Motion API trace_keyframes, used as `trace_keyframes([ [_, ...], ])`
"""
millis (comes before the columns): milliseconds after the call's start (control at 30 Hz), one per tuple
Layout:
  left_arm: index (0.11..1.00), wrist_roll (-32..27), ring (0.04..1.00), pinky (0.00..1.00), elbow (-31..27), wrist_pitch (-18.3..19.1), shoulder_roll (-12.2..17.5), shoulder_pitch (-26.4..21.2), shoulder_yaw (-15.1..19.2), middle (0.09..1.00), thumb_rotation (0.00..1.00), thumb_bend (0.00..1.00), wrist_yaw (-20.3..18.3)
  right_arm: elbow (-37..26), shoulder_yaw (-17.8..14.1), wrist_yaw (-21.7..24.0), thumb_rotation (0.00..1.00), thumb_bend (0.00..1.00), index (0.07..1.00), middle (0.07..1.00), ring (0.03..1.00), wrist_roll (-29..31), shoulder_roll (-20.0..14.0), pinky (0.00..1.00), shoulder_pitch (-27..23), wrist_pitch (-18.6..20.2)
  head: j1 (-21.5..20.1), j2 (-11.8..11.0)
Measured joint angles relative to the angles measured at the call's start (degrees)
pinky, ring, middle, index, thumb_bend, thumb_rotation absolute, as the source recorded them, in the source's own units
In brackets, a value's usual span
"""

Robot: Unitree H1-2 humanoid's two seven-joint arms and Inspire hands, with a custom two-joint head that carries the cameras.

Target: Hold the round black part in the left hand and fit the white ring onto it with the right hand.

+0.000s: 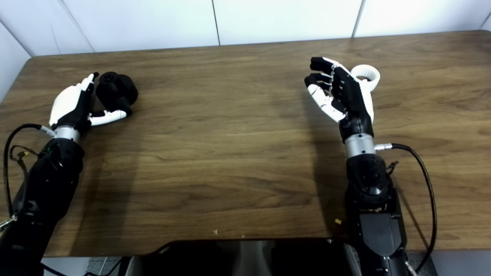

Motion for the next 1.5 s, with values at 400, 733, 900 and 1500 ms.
trace_keyframes([
  [400,0.940,0.2,1.000,0.91,7.2,0.1,-1.6,-3.4,-0.4,1.000,0.48,1.00,6.4,0.1,-0.1,0.4,0.44,0.57,0.736,0.761,0.720,0.1,-0.4,0.67,-0.2,-0.1,-0.9,0.1],
  [733,0.940,-0.2,1.000,0.97,11.1,-0.1,-2.5,-5.8,-1.4,1.000,0.49,1.00,8.8,0.0,-0.2,0.3,0.45,0.57,0.737,0.758,0.713,0.0,-0.6,0.67,-0.4,-0.1,-0.8,0.4],
  [900,0.921,-0.2,1.000,0.99,11.1,-0.1,-2.5,-5.9,-1.8,1.000,0.49,1.00,9.0,0.0,-0.2,0.3,0.46,0.57,0.739,0.760,0.710,0.0,-0.5,0.66,-0.5,-0.1,-0.9,0.4],
  [1500,0.662,-0.2,1.000,1.00,8.2,0.8,-2.4,-6.1,-2.6,1.000,0.32,0.98,8.7,0.0,-0.2,0.2,0.45,0.56,0.747,0.768,0.725,-0.1,-0.5,0.69,-0.4,-0.1,-1.0,0.5],
])
